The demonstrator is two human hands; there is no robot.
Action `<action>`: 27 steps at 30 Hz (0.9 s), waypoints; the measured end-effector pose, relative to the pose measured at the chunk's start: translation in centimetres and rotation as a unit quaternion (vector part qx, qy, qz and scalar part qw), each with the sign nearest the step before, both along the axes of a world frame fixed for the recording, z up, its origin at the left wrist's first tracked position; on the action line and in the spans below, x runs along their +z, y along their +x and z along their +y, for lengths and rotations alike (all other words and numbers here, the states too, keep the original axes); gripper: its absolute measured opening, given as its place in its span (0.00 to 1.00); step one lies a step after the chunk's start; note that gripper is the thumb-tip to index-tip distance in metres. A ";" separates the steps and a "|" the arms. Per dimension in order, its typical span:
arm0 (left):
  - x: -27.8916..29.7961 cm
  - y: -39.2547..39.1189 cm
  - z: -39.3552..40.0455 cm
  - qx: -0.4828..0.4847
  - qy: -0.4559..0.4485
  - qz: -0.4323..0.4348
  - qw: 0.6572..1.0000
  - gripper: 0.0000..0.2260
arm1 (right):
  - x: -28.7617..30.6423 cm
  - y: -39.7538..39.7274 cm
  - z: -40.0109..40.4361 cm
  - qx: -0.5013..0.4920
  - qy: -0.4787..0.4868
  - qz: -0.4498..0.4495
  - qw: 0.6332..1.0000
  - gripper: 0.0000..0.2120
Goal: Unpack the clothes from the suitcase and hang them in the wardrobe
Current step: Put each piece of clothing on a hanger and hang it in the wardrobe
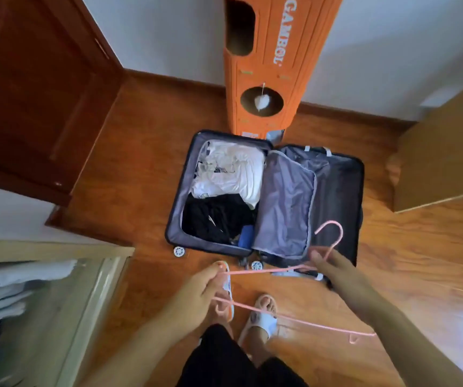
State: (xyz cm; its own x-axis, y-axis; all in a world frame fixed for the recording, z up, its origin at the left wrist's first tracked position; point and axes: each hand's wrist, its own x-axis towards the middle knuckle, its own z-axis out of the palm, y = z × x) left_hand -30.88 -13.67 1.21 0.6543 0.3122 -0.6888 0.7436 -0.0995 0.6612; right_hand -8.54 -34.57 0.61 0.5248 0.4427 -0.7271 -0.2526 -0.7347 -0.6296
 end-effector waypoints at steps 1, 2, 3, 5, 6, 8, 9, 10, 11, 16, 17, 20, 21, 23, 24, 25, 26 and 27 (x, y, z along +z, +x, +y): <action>-3.0 0.6 0.6 -0.006 -0.004 0.013 1.000 0.11 | -2.5 0.2 0.7 -0.058 -0.014 -0.024 0.998 0.13; -6.3 1.1 1.3 -0.034 0.002 0.027 0.999 0.13 | -5.8 0.5 1.0 -0.082 -0.041 -0.049 0.995 0.16; -9.7 1.6 2.0 -0.078 0.005 0.047 0.996 0.14 | -8.8 0.7 1.5 -0.077 -0.074 -0.054 0.993 0.18; -16.9 2.7 3.6 -0.143 0.015 0.094 0.985 0.13 | -15.3 1.2 2.4 -0.070 -0.122 -0.048 0.989 0.19; -20.6 3.5 4.4 -0.163 0.032 0.121 0.979 0.15 | -18.8 1.5 2.7 -0.069 -0.147 -0.043 0.986 0.18; -29.1 5.0 6.5 -0.202 0.099 0.163 0.961 0.19 | -24.9 2.5 3.5 -0.072 -0.194 -0.042 0.977 0.19; -33.4 5.9 7.7 -0.234 0.141 0.175 0.946 0.21 | -27.5 3.2 4.0 -0.076 -0.205 -0.045 0.975 0.20; -37.5 6.7 9.0 -0.270 0.180 0.182 0.928 0.21 | -30.1 4.1 4.6 -0.085 -0.214 -0.050 0.972 0.21; -41.4 7.7 10.4 -0.307 0.212 0.185 0.909 0.20 | -32.5 5.0 5.3 -0.097 -0.215 -0.056 0.970 0.22; -54.3 12.5 16.1 -0.607 0.307 0.200 0.706 0.12 | -40.7 7.8 8.6 -0.172 -0.189 -0.056 0.965 0.20; -55.7 12.7 16.8 -0.640 0.303 0.205 0.676 0.13 | -41.7 7.8 8.9 -0.177 -0.188 -0.051 0.965 0.20; -55.4 11.5 17.9 -0.648 0.302 0.187 0.674 0.12 | -42.1 6.5 9.0 -0.195 -0.196 -0.030 0.960 0.23; -53.9 10.7 18.2 -0.635 0.300 0.175 0.691 0.11 | -41.1 6.0 8.9 -0.200 -0.204 -0.026 0.958 0.23; -49.5 9.2 19.1 -0.592 0.309 0.155 0.728 0.10 | -38.0 5.2 8.7 -0.197 -0.231 -0.026 0.953 0.24; -46.9 8.6 19.7 -0.562 0.319 0.139 0.750 0.09 | -36.3 4.9 8.4 -0.194 -0.241 -0.024 0.951 0.24; -44.2 8.2 20.4 -0.515 0.322 0.123 0.785 0.08 | -34.5 4.6 8.1 -0.194 -0.236 -0.028 0.952 0.24; -41.7 7.7 21.3 -0.447 0.317 0.106 0.830 0.09 | -32.9 4.5 7.6 -0.195 -0.227 -0.037 0.953 0.23; -39.2 7.5 22.1 -0.365 0.299 0.091 0.877 0.10 | -31.5 4.5 7.0 -0.193 -0.217 -0.045 0.956 0.22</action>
